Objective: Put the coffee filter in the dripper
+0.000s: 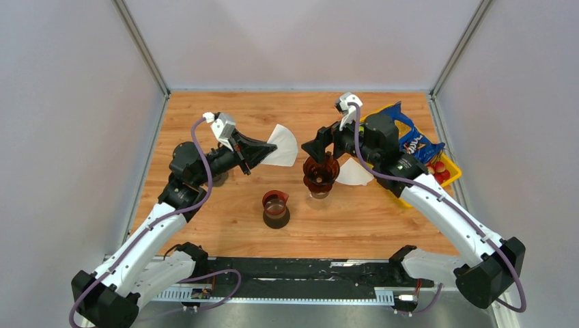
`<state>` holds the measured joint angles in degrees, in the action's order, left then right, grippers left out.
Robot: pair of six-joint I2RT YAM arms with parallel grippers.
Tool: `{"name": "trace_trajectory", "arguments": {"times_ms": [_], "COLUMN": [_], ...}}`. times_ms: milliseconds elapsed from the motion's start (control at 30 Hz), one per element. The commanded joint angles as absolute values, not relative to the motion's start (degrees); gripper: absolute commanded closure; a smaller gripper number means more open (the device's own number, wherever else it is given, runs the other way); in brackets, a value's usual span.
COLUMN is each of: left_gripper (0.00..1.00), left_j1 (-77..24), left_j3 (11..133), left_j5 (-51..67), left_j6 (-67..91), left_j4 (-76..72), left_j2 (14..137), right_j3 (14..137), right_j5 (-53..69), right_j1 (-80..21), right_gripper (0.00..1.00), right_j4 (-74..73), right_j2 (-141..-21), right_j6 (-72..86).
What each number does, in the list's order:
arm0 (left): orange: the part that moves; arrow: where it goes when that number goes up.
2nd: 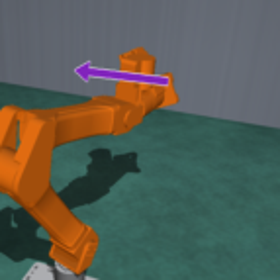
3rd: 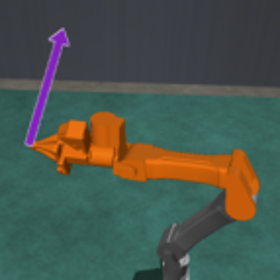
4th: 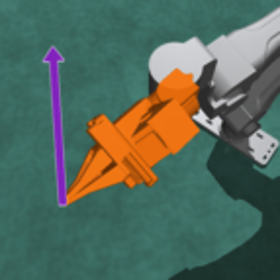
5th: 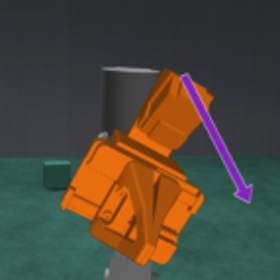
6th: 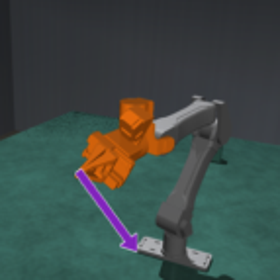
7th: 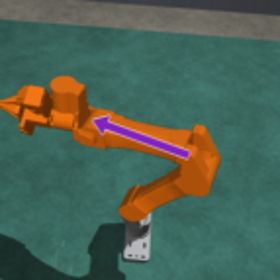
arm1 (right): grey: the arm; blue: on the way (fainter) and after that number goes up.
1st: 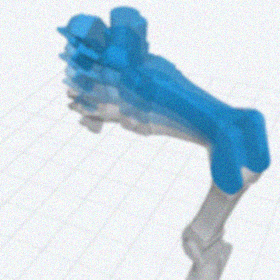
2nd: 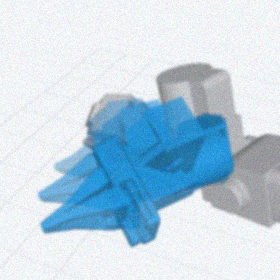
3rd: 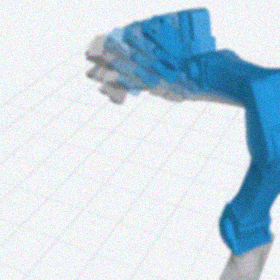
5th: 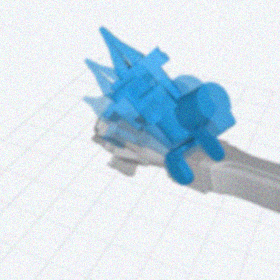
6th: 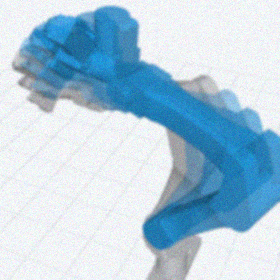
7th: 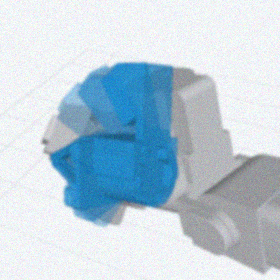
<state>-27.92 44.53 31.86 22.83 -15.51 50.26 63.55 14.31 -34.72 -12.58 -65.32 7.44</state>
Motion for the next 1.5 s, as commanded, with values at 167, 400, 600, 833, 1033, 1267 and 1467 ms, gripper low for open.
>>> {"name": "trace_trajectory", "arguments": {"times_ms": [167, 400, 600, 833, 1033, 1267, 1467], "left_gripper": [1.0, 1.0, 1.0, 1.0, 1.0, 1.0, 1.0], "left_j1": [-27.7, -27.8, -27.7, -27.8, -27.7, -27.7, -27.8], "left_j3": [44.4, 44.6, 44.5, 44.4, 44.7, 45.0, 45.0], "left_j5": [34.2, 33.4, 34.1, 36.8, 39.7, 44.7, 48.1], "left_j6": [22.9, 23.0, 23.1, 22.9, 22.1, 21.8, 24.2], "left_j4": [-17.1, -17.0, -17.4, -18.2, -18.3, -20.3, -23.8], "left_j2": [49.9, 50.0, 50.0, 50.6, 51.9, 53.7, 54.0], "right_j3": [65.0, 64.7, 64.7, 64.8, 64.5, 65.1, 65.1], "right_j5": [16.9, 22.0, 21.3, 32.1, 36.6, 42.2, 41.7], "right_j1": [-34.8, -34.8, -34.8, -34.8, -34.8, -34.9, -34.9], "right_gripper": [0.0, 0.0, 0.0, 0.0, 0.01, 0.11, 0.26], "right_j4": [-8.0, -7.8, -7.7, -7.7, -7.4, -7.2, -7.2], "right_j2": [-67.7, -67.2, -67.1, -67.8, -67.0, -67.9, -68.5], "right_j6": [8.6, 8.5, 8.3, 4.9, 3.2, 3.2, 4.2]}}
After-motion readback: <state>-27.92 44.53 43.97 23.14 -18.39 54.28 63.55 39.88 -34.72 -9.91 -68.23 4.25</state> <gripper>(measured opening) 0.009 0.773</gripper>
